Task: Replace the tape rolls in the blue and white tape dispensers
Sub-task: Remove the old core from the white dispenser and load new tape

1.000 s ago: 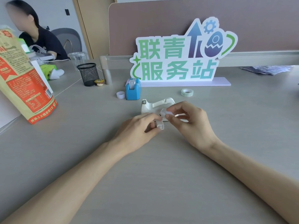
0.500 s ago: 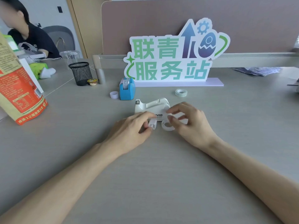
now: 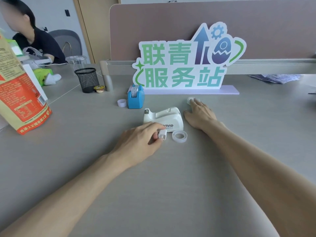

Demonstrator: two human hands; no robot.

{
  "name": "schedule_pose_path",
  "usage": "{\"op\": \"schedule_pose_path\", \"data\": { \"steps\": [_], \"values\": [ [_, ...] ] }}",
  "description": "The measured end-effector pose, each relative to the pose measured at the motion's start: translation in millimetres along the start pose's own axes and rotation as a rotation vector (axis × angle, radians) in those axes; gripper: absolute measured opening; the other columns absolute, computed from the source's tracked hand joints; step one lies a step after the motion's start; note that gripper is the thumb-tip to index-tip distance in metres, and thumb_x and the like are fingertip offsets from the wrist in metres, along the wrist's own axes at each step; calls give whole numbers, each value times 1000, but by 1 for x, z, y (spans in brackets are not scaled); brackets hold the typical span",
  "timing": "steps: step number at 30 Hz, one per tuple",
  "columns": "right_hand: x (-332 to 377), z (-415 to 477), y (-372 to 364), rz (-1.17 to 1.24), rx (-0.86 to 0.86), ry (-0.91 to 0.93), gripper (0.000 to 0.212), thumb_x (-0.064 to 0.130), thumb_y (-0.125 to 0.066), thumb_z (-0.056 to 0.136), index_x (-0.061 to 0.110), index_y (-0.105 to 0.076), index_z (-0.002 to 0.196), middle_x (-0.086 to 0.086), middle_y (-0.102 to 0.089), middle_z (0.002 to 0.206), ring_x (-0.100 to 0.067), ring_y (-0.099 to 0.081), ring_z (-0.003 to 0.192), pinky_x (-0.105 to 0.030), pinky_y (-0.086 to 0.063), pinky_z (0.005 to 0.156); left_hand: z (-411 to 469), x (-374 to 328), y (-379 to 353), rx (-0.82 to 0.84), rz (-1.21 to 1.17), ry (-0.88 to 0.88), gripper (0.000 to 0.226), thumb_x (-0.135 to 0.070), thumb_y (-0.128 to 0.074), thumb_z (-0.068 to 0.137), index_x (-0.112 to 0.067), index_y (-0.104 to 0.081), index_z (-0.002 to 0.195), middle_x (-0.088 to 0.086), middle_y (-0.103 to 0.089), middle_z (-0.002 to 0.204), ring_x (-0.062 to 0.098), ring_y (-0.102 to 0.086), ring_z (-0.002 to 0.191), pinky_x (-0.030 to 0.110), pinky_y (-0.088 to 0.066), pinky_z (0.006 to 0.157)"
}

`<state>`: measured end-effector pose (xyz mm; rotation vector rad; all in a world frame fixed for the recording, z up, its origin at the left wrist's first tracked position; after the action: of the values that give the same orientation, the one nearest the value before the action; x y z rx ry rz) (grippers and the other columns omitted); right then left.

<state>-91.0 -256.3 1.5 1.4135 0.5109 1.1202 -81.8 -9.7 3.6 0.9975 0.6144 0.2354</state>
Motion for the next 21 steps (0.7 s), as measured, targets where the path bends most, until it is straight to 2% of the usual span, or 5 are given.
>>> {"op": "schedule_pose_path", "data": {
  "steps": [6,12,15,19,21],
  "values": [
    [1,-26,8,98,-95,-1,38,25,-49,94,4,-48,125,-18,-44,131,-39,-50,117,-39,-41,96,-2,0,2,3,-18,9,24,-36,-60,87,-36,-57,110,-17,-58,88,6,-50,72,31,-49,69],
    [-5,-67,20,176,-184,95,18,23,-54,94,10,-62,104,-11,-57,114,-34,-60,98,-27,-38,74,-4,-2,3,16,-21,13,25,-40,-61,87,-36,-56,111,-18,-57,89,5,-49,74,25,-41,66],
    [1,-81,26,244,-305,199,13,16,-59,91,13,-65,102,-6,-61,109,-26,-63,95,-26,-40,74,-4,-3,4,24,-11,-4,21,-37,-58,90,-36,-57,111,-15,-57,90,7,-49,74,30,-47,69],
    [12,-100,32,461,-469,304,10,16,-63,90,10,-66,98,-2,-65,103,-22,-64,93,-44,-53,81,-4,-4,5,10,13,-41,20,-37,-56,91,-37,-57,111,-17,-53,90,7,-51,74,32,-50,69],
    [17,-115,33,486,-464,368,12,17,-63,91,9,-66,100,-1,-65,103,-19,-64,93,-44,-54,81,-5,-6,4,9,33,-53,20,-38,-54,91,-37,-56,111,-18,-56,97,11,-57,82,33,-51,70]
  ]
}}
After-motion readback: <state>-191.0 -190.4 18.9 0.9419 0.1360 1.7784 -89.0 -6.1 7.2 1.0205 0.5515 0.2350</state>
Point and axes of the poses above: each hand's wrist, its own z-axis towards the middle knuckle, its own y-axis out of the back of the hand, x = y × z, the point moved 2 cm from there along z, towards the middle knuckle
